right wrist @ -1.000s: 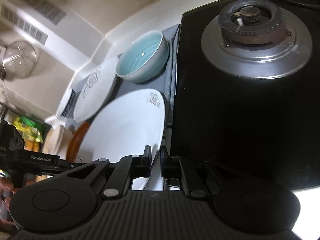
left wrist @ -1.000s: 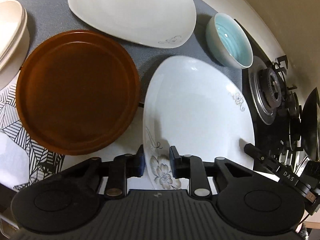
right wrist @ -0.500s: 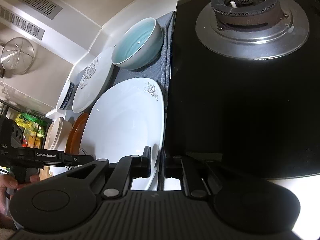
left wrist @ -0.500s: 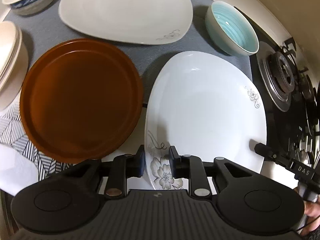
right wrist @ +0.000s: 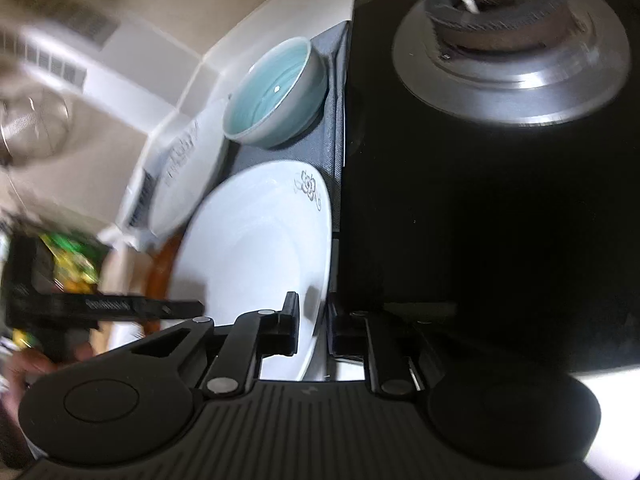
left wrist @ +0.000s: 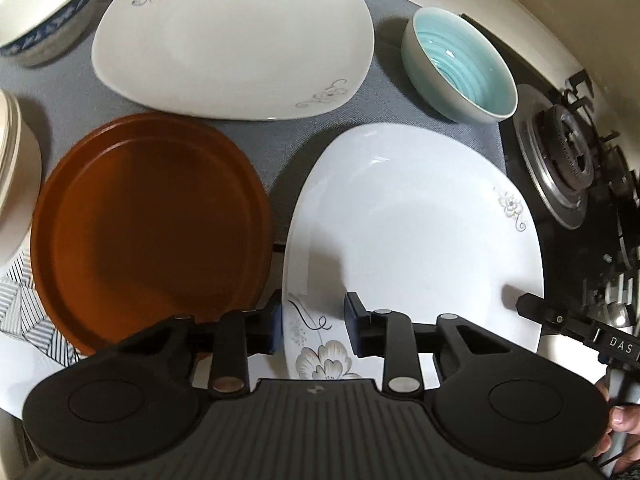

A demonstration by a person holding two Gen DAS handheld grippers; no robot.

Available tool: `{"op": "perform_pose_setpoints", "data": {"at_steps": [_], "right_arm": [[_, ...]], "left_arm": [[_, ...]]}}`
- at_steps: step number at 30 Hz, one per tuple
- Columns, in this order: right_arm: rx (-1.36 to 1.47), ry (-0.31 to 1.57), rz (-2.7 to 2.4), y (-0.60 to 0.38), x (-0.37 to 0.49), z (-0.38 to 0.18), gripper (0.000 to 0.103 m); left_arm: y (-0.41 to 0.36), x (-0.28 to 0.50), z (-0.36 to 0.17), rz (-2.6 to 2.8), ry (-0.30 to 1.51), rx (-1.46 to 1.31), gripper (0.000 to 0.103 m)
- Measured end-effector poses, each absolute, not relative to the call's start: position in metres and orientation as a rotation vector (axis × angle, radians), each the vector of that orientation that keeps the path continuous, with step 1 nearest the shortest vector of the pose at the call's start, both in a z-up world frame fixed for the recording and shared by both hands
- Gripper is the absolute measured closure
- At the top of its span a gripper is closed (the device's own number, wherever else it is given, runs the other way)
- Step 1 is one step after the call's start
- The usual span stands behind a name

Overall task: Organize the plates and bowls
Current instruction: 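Lift the large white plate with both grippers toward the square white plate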

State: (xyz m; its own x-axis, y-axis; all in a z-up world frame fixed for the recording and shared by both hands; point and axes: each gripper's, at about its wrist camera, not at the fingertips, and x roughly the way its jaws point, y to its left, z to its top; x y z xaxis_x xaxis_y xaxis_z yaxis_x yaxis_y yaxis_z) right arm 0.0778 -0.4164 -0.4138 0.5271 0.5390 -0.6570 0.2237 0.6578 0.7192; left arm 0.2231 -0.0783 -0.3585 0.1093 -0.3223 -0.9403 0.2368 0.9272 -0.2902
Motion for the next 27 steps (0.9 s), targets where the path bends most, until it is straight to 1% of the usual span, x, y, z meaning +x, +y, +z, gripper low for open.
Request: {"op": "perform_pose_setpoints", "data": {"at_steps": [1, 3, 7, 11, 19, 21, 27], "right_arm": [[0.865, 1.026, 0.222, -0.418, 0.076, -0.412, 0.093], [0.846, 1.033, 0.22, -0.419, 0.073, -0.409, 0.093], [0.857, 1.03, 0.22, -0.422, 0.069, -0.404, 0.093], [0.94, 1.016, 0.212, -0.431, 0.064, -0.407, 0.092], [0.967, 1.004, 0.222, -0.431, 0.063, -0.404, 0.093], [0.978, 1.008, 0.227, -0.431, 0.066, -0.405, 0.093], [0.974, 1.026, 0.234, -0.426, 0.069, -0.409, 0.093]], "left_arm": [[-0.075, 0.223, -0.357, -0.417, 1.406, -0.089, 0.072], [-0.073, 0.222, -0.354, -0.424, 1.41, -0.102, 0.075], [-0.077, 0.217, -0.345, -0.424, 1.393, -0.075, 0.075], [-0.074, 0.217, -0.343, -0.426, 1.408, -0.107, 0.075], [-0.07, 0.214, -0.341, -0.415, 1.419, -0.148, 0.075], [-0.064, 0.215, -0.343, -0.41, 1.421, -0.173, 0.079], [-0.058, 0.214, -0.349, -0.386, 1.435, -0.208, 0.08]]}}
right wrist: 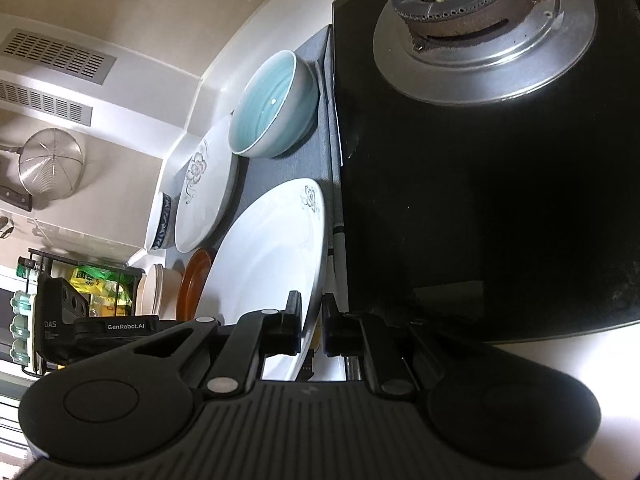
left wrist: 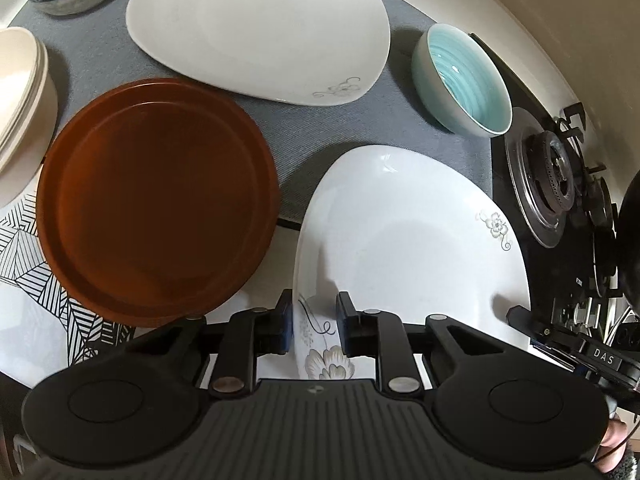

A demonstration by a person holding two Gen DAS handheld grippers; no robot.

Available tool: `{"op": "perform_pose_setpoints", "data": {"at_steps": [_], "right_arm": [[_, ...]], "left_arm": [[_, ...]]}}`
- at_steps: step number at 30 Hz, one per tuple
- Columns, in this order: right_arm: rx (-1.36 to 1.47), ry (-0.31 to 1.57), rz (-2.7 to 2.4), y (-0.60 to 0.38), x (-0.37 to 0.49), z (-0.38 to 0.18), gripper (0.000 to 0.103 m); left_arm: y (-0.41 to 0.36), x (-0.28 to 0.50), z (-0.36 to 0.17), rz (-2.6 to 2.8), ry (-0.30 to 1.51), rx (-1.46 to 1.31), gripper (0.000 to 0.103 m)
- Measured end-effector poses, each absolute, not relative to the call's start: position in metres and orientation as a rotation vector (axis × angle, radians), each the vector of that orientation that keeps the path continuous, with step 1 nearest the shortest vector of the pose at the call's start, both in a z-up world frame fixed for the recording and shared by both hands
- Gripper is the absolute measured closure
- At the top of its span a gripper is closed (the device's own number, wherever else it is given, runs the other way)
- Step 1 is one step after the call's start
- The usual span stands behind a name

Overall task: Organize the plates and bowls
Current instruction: 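Lift the large white plate with both grippers toward the square white plate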

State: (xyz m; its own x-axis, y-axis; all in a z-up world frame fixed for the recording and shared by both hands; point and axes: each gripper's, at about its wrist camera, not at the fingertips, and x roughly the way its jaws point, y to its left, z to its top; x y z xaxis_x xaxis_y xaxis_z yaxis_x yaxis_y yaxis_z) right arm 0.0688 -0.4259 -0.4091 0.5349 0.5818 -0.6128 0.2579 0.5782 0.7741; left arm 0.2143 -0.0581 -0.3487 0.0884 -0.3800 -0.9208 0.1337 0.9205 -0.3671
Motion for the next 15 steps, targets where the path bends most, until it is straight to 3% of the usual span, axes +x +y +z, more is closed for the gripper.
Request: {"op": "perform_pose_setpoints", "data": {"at_steps": [15], "right_arm": [[1.006, 0.981, 0.271, -0.425, 0.083, -0.376, 0.092]], "left_arm": [[-0.047, 0.22, -0.31, -0.403, 1.336, -0.247, 0.082]]}}
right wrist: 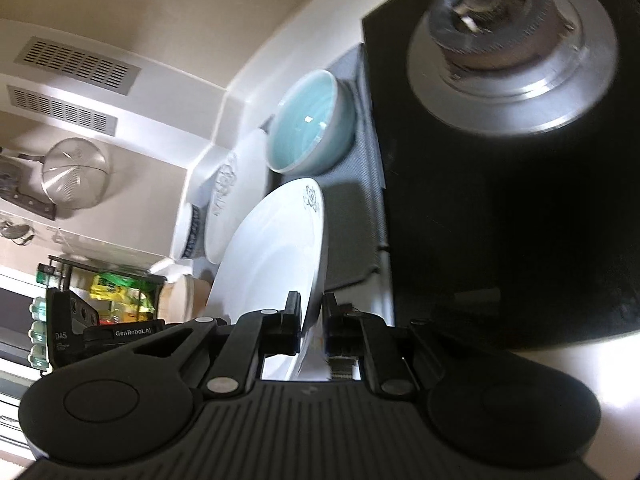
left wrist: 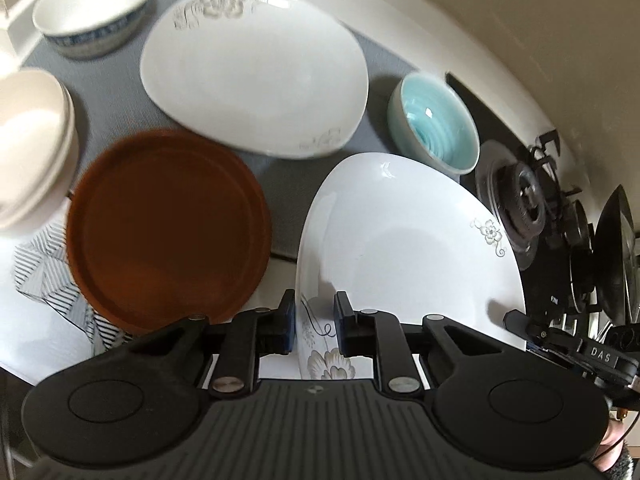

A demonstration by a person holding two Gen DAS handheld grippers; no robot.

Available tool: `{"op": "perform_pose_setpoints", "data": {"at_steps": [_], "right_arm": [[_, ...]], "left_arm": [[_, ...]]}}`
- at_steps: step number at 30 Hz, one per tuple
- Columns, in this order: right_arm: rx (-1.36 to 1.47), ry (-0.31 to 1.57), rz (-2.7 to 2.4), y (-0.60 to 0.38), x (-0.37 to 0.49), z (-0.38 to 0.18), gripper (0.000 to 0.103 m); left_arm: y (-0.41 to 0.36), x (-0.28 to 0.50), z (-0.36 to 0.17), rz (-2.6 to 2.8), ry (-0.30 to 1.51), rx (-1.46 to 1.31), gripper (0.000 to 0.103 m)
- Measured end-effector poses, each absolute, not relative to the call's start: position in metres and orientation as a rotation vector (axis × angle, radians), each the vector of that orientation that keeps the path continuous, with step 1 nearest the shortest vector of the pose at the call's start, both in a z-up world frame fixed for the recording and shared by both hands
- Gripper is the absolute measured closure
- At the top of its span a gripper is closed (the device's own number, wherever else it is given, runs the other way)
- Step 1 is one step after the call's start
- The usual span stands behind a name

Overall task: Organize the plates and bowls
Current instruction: 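Lift the large white plate with both grippers toward the square white plate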

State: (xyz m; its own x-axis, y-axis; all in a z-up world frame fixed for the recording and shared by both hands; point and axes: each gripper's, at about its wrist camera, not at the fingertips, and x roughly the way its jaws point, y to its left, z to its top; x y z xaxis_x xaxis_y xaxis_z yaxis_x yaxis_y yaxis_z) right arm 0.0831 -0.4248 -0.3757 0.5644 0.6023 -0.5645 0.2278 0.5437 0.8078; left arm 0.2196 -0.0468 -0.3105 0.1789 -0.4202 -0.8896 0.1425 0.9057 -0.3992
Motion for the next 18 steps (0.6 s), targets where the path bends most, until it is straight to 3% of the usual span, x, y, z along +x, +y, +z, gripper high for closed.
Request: {"op": "perform_pose_setpoints", "data": {"at_steps": [18], "right_arm": [[0.933, 0.961, 0.377, -0.378, 0.17, -0.352, 0.092]], "left_arm": [[-0.009, 0.253, -0.285, -0.272, 1.249, -0.294, 0.079]]}}
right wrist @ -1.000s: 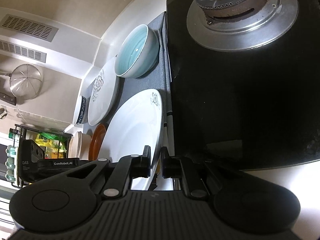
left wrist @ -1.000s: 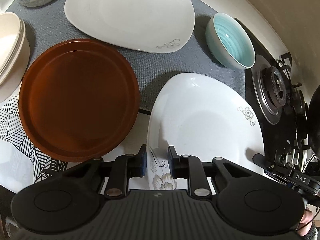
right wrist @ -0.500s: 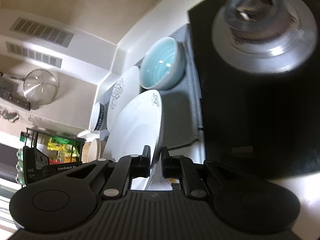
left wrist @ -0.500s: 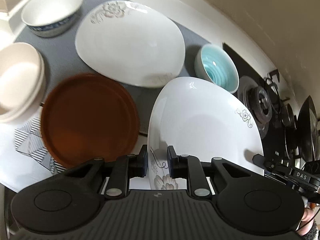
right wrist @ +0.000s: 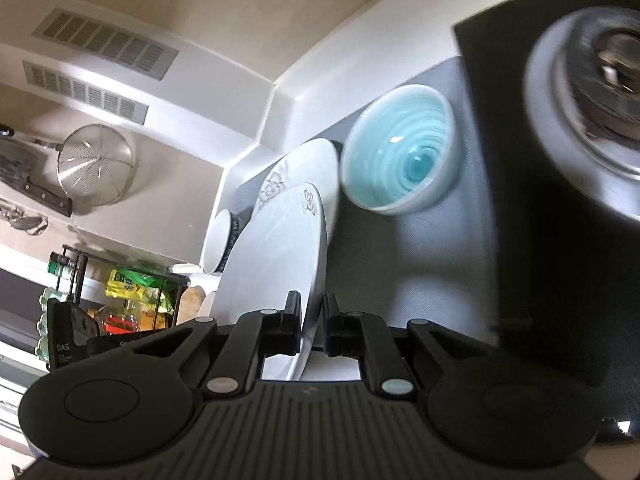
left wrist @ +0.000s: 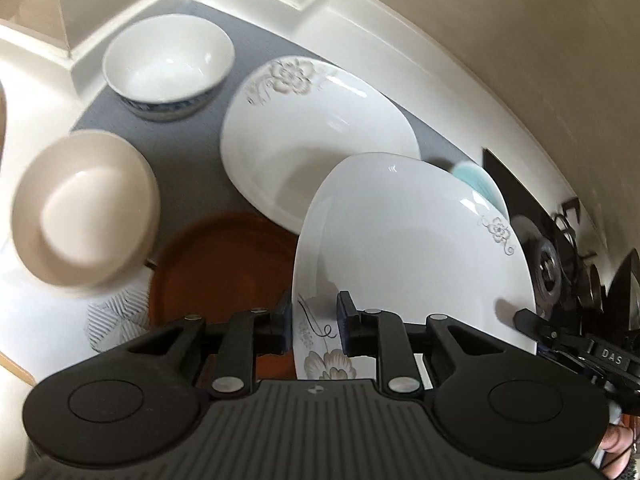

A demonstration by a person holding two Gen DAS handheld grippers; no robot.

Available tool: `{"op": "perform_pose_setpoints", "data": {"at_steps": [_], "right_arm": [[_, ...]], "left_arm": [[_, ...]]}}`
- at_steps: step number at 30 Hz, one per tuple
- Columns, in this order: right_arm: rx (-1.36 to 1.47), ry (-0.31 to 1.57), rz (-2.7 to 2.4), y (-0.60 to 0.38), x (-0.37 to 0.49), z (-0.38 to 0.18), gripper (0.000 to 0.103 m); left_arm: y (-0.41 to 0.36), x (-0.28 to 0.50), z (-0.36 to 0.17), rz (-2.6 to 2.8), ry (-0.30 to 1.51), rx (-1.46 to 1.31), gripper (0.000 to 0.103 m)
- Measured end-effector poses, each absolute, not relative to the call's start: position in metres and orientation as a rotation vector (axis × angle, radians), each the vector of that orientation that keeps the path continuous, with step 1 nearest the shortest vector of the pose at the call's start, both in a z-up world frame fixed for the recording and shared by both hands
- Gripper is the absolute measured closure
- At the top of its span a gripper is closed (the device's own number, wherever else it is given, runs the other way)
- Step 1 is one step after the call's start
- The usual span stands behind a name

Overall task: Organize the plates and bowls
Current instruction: 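Lower the large white plate onto the square white plate with both grippers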

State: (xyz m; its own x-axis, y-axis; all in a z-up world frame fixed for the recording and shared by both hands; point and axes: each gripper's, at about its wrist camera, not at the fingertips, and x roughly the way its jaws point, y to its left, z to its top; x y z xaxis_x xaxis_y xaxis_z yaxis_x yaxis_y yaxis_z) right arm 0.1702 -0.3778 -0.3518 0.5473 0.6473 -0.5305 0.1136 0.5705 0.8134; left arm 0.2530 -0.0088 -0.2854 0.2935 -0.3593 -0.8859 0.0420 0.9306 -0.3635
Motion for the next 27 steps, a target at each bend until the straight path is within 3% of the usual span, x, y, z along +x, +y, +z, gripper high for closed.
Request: {"op": "perform_pose_setpoints", "data": {"at_steps": [27], "right_arm": [[0.88, 1.014, 0.288, -0.319, 0.25, -0.362, 0.092]], "left_arm": [[0.048, 0.33, -0.309, -0.276, 1.29, -0.363, 0.08]]}}
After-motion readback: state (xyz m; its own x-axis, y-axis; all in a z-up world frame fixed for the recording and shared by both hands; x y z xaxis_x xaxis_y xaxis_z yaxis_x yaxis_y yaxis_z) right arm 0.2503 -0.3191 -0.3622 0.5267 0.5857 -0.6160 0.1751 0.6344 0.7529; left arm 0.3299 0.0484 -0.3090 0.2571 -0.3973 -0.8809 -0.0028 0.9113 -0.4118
